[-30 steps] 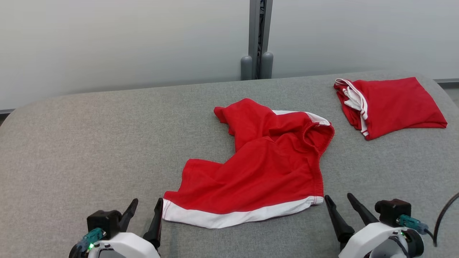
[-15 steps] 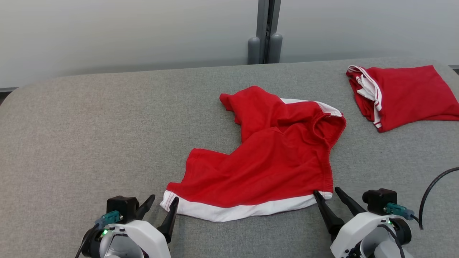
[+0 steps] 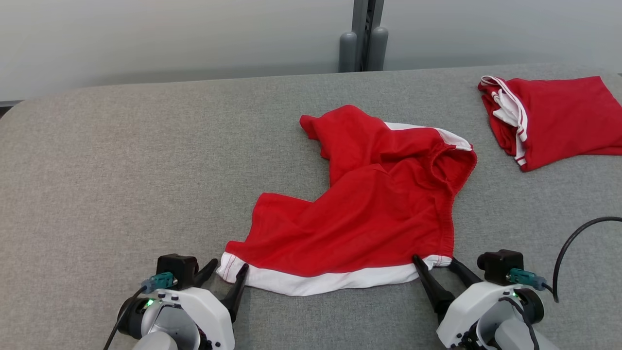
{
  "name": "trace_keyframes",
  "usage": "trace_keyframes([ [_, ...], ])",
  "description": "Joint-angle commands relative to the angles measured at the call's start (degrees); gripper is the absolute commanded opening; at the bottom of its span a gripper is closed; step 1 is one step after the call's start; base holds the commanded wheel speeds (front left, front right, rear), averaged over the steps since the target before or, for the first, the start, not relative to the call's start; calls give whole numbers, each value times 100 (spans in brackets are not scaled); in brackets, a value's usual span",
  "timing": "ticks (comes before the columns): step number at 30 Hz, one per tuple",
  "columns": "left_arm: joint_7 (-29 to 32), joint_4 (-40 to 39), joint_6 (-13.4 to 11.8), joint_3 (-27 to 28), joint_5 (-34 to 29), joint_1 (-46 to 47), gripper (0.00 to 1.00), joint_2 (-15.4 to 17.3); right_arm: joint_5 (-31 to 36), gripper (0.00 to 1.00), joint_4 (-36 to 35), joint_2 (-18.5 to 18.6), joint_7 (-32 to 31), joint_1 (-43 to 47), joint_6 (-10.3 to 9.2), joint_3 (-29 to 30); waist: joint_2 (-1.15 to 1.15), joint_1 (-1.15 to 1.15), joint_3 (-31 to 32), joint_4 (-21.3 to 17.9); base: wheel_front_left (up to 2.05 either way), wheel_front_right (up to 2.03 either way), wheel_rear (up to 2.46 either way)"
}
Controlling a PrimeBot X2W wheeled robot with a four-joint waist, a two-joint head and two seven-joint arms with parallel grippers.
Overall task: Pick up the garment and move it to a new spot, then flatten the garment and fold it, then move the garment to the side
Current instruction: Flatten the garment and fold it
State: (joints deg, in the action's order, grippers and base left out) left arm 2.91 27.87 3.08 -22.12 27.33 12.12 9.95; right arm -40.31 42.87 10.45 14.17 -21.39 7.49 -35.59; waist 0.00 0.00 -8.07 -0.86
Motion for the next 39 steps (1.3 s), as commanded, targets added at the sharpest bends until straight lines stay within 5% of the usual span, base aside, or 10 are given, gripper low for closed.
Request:
trace_keyframes([
  [1, -42, 117, 60, -27, 15, 146, 89, -4, -68, 84, 38, 26, 47, -78, 2, -72, 0, 0, -23, -13, 0, 0, 0],
  [2, -54, 166, 82, -31, 24, 179, 71, -13, -90, 68, 58, 29, 55, -92, 2, -115, 0, 0, -29, -19, 0, 0, 0],
  [3, -54, 166, 82, -31, 24, 179, 71, -13, -90, 68, 58, 29, 55, -92, 2, -115, 0, 0, -29, -19, 0, 0, 0],
  [4, -76, 206, 89, -43, 28, 196, 47, -23, -127, 44, 75, 32, 62, -116, 2, -149, 0, 0, -32, -25, 0, 0, 0],
  [7, -134, 327, 121, -75, 36, 254, 0, -45, -172, 3, 114, 41, 72, -154, 2, -249, 0, 0, -24, -38, 0, 0, 0],
  [17, -255, 286, 158, -72, 169, 111, 0, -29, -188, 0, -167, 142, 101, -50, 2, -182, 0, 0, 201, -31, 0, 0, 0],
  [31, 142, -1555, 27, 81, 596, -566, 0, 228, 394, 0, -1167, 416, 101, 622, 2, 580, 0, 0, 751, 28, 0, 0, 0],
  [39, 134, -2037, 18, 234, 552, 133, 0, 315, 351, 0, -1387, 572, -31, -48, 2, 649, 0, 0, 298, -61, 0, 0, 0],
])
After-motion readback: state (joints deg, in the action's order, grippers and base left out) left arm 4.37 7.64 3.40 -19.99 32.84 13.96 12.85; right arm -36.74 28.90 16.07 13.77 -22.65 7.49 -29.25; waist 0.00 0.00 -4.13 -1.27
